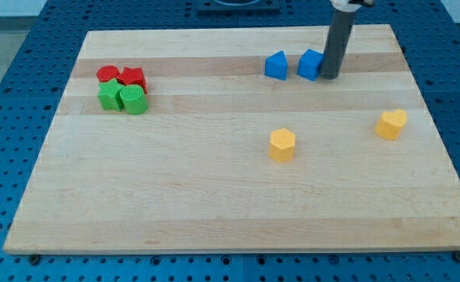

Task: Slide the blue cube to the right of blue triangle

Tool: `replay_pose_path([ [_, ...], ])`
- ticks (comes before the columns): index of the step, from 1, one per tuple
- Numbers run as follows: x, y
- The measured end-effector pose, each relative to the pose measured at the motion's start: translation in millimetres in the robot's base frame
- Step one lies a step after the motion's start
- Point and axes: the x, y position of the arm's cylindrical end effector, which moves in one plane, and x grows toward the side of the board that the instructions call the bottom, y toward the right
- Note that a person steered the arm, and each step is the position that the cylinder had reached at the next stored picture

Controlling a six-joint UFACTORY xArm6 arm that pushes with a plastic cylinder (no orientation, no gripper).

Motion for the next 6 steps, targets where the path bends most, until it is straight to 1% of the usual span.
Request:
replay_pose_path([
  [1, -0.5, -1.6],
  [2, -0.4, 21.9],
  [3, -23.8, 44.2],
  [4, -42.1, 28.5],
  [6, -43.0, -5.8],
])
